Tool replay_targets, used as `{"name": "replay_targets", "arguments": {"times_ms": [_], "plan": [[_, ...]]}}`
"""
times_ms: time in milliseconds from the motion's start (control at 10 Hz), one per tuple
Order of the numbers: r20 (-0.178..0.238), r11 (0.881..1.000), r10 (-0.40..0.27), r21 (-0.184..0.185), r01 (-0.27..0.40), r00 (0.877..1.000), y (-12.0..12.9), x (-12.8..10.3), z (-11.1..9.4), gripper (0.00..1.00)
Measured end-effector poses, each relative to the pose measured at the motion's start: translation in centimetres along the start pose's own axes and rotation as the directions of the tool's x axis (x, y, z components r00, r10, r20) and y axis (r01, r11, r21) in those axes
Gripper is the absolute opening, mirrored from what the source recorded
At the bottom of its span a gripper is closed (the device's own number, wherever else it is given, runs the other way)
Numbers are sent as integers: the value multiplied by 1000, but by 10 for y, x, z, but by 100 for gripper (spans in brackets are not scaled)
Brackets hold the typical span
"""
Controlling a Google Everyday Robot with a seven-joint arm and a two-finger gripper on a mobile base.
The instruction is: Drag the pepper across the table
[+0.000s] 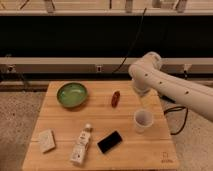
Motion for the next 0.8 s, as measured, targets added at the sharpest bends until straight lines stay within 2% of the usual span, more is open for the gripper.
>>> {"name": "replay_targets", "arguments": {"times_ms": [500,800], "plan": [[11,995,-99,7,99,995,-9,-11,16,80],[19,987,-160,11,160,987,-13,-17,27,80]]}}
